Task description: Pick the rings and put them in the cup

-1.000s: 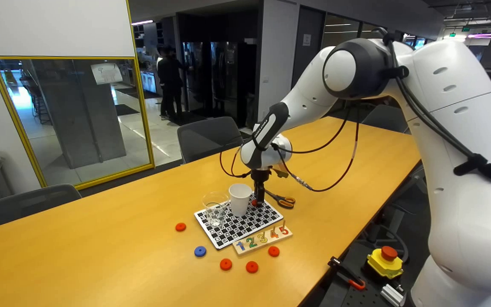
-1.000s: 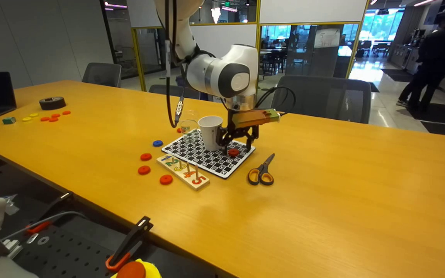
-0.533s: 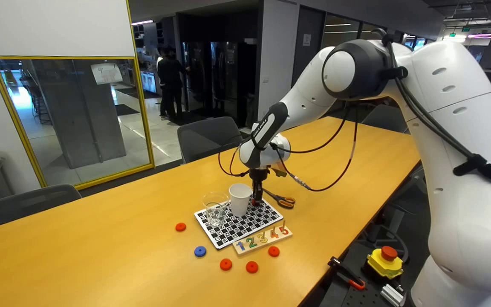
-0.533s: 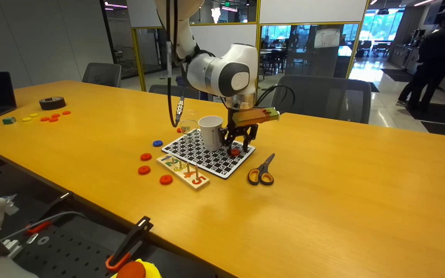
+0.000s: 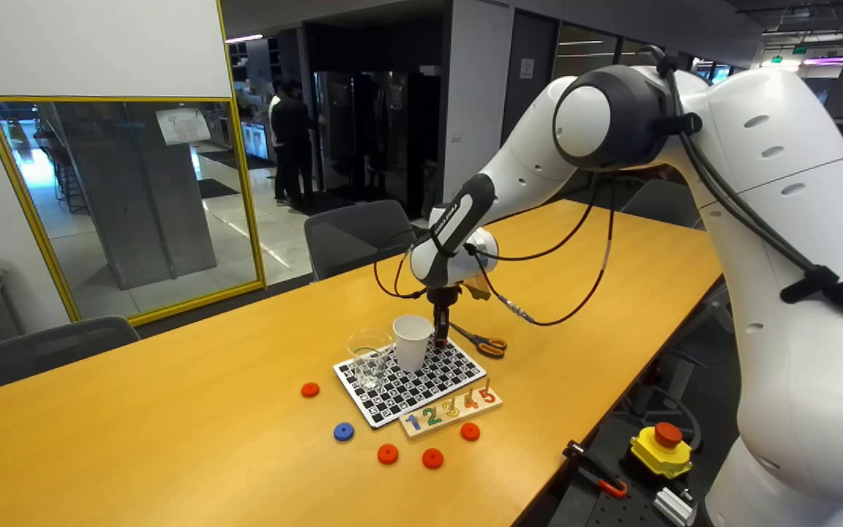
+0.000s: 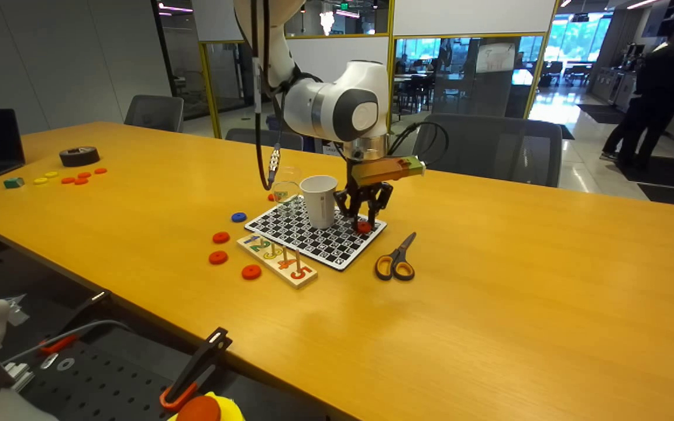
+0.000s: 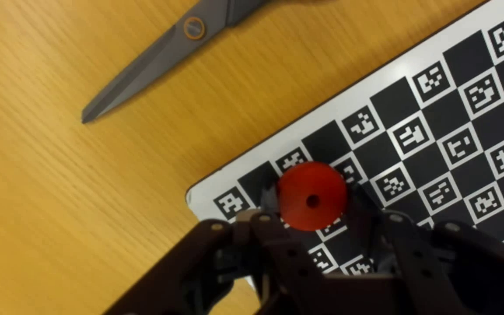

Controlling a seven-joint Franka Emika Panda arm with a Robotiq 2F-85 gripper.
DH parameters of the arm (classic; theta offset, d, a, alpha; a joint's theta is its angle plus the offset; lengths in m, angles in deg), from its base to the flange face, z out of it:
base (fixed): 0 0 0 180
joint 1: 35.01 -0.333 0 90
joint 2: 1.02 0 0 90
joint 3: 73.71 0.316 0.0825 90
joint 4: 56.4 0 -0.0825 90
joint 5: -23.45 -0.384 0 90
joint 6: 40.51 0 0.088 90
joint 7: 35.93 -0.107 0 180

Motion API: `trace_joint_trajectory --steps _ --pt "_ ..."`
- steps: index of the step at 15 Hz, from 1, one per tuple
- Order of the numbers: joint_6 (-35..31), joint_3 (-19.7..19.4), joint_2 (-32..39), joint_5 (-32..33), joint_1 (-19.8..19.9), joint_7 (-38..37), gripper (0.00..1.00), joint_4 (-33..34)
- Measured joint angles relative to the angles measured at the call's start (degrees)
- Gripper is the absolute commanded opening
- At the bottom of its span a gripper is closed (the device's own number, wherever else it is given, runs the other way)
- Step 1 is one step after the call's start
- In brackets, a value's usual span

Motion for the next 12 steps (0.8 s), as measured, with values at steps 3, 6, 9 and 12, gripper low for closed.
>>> trace_joint_trajectory --steps 3,6,9,12 --pt "-2.22 -2.36 -2.97 4.5 -2.79 -7.04 0.17 -1.83" --pt "-3.04 -4.58 -8.12 10.29 -5.99 -14.6 0.17 -5.44" --pt "-2.79 -5.17 -14.09 14.36 -8.27 -21.59 0.17 -9.53" --pt "-0.68 -3.41 -19.91 13.9 -9.03 -25.34 0.17 -13.23"
